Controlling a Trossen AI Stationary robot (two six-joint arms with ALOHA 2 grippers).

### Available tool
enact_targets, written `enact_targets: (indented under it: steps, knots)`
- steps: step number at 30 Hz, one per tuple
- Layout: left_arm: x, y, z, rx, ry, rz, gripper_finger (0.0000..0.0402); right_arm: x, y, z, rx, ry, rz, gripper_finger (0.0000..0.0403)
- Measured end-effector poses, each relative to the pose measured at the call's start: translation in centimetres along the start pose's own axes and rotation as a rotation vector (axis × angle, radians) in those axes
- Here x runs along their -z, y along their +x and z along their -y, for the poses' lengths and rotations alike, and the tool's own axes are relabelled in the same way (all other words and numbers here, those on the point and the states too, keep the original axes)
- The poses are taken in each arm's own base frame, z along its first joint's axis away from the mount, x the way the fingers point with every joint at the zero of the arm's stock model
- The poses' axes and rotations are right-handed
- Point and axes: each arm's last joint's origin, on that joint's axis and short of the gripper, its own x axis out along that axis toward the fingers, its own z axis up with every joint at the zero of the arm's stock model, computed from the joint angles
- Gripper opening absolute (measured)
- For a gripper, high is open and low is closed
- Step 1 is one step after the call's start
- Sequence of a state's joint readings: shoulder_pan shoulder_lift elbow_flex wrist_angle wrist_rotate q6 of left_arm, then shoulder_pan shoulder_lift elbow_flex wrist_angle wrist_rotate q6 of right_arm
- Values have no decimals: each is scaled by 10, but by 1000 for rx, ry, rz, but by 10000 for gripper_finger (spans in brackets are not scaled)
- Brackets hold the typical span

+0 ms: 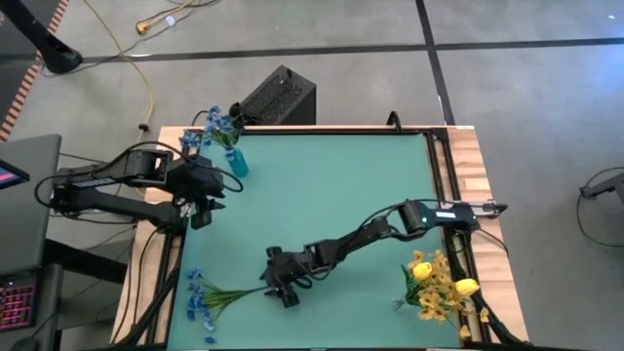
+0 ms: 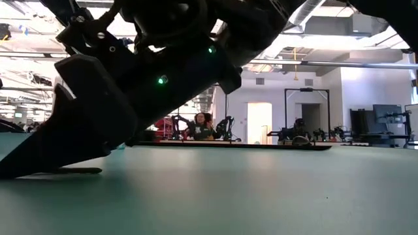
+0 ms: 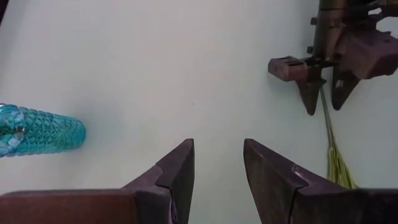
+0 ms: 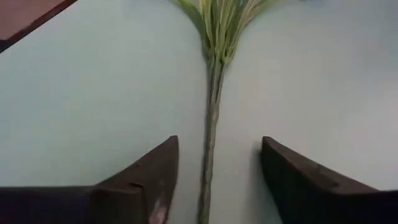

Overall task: Sort flowers into vase by color
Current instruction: Put the blue flower into the blue vase

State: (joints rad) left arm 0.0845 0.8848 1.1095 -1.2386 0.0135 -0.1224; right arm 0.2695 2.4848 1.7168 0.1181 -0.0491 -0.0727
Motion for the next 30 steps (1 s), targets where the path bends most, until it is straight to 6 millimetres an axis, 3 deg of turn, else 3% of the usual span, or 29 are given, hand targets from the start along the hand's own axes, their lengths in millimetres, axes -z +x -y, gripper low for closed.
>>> enact_targets:
  steps: [11, 18, 24, 30]
  knots:
    - [0, 0, 0, -1, 26, 0, 125, -4, -8, 1, -15, 15, -33, 24]
    - [0, 0, 0, -3, 25, -2, 125, -22, -37, 18, -76, 131, -91, 27]
    - [1, 0, 0, -3, 23, -4, 125, -41, -68, 24, -107, 65, -99, 17]
    - [3, -1, 0, -5, 5, -20, 125, -29, -104, 35, -94, 73, -2, 17]
